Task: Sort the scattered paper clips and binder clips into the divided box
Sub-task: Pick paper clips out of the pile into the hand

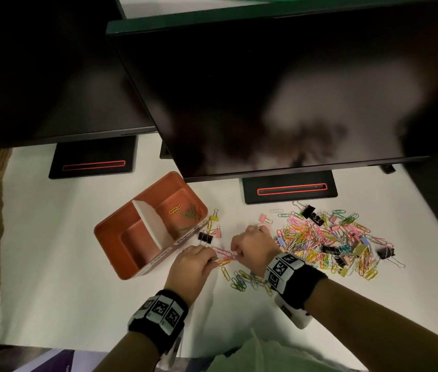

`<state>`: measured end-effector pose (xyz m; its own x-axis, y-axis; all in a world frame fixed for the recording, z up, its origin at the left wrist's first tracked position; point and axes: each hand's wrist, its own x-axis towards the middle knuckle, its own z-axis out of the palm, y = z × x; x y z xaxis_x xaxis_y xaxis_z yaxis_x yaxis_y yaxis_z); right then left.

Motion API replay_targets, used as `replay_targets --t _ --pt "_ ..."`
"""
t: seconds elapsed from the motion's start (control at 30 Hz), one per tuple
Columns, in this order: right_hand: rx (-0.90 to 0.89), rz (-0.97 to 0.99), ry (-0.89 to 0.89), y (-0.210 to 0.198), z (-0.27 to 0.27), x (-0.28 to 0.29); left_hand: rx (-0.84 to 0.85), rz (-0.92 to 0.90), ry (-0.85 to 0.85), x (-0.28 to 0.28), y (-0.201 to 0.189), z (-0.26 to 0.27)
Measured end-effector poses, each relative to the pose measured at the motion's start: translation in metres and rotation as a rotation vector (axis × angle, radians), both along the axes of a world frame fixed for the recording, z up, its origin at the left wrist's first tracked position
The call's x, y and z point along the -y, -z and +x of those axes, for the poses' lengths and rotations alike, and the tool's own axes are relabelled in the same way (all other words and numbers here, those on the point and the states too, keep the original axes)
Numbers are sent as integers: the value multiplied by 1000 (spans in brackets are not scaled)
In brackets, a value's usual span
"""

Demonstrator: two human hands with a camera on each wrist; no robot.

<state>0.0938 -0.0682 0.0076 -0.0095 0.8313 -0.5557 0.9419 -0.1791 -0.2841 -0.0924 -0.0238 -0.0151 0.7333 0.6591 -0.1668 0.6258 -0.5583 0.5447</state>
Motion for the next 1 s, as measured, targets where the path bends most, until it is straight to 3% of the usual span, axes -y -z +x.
replay_targets --t 0.13,0.27,0.43,0.63,0.77,0.87,1.0 --pt "-29 30 -20 -5 2 2 121 -74 -49 0 -24 -5" --pt "-211 163 37 -22 6 2 255 -51 -107 -7 -64 -11" --pt "-442 326 152 -57 5 -13 364 -124 -353 -35 -97 -26" --pt "-681 415 318 -88 -15 -60 423 -243 -620 -75 -103 -34" --pt "-751 426 393 -83 -29 -88 293 -368 -625 -84 -98 -28" --pt "-755 434 465 -72 -24 -87 128 -214 -527 -77 -100 -26" --pt "-686 496 529 -59 0 -66 289 -112 -405 -46 -106 -29"
